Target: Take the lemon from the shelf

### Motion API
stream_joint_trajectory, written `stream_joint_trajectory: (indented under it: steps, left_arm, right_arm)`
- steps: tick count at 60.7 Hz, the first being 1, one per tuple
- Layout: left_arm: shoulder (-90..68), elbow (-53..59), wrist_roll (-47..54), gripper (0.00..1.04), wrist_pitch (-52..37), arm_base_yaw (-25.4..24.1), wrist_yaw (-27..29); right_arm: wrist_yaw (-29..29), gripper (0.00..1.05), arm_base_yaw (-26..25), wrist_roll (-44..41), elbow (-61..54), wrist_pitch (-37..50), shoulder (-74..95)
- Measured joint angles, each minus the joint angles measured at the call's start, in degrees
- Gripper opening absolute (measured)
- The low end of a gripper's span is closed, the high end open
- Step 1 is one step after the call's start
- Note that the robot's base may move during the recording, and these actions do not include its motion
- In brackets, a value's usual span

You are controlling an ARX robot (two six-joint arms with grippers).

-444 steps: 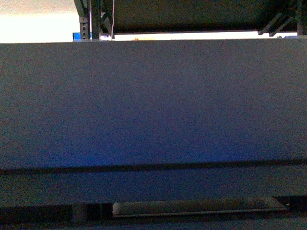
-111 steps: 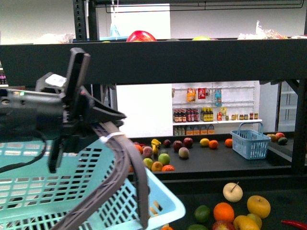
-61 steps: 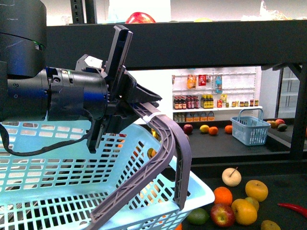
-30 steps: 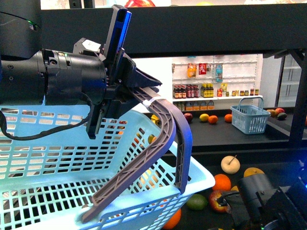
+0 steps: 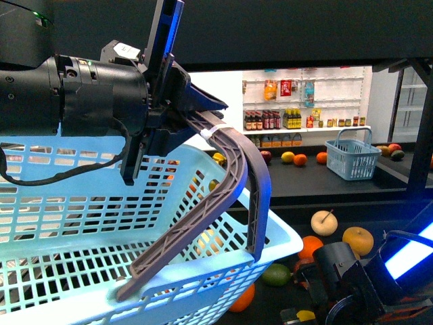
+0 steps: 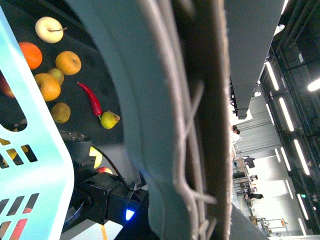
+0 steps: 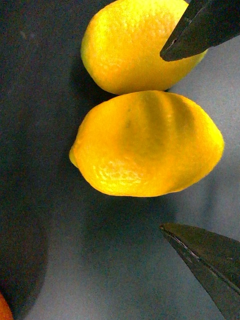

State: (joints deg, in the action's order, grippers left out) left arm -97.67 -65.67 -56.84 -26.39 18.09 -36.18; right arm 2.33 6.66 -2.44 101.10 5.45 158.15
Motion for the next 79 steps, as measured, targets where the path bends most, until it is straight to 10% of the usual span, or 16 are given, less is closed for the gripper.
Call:
stream_joint_trajectory:
  steps: [28,52,79]
  left_arm:
    - [0.0,0.0,0.0,0.08,0.0,0.0,0.0]
    - [0.0,0.0,0.0,0.08,0.0,0.0,0.0]
    - [0.0,0.0,0.0,0.08,0.0,0.0,0.0]
  right_arm:
    - [0.5,0.97,0.9,-0.2,7.1,-3.4,5.5]
    - [1.6,0.58,1.0,-0.7,6.9,-2.6,6.4]
    - [-4.0,0.57,-4.4,-4.3,-15.8,11.6,-16.4]
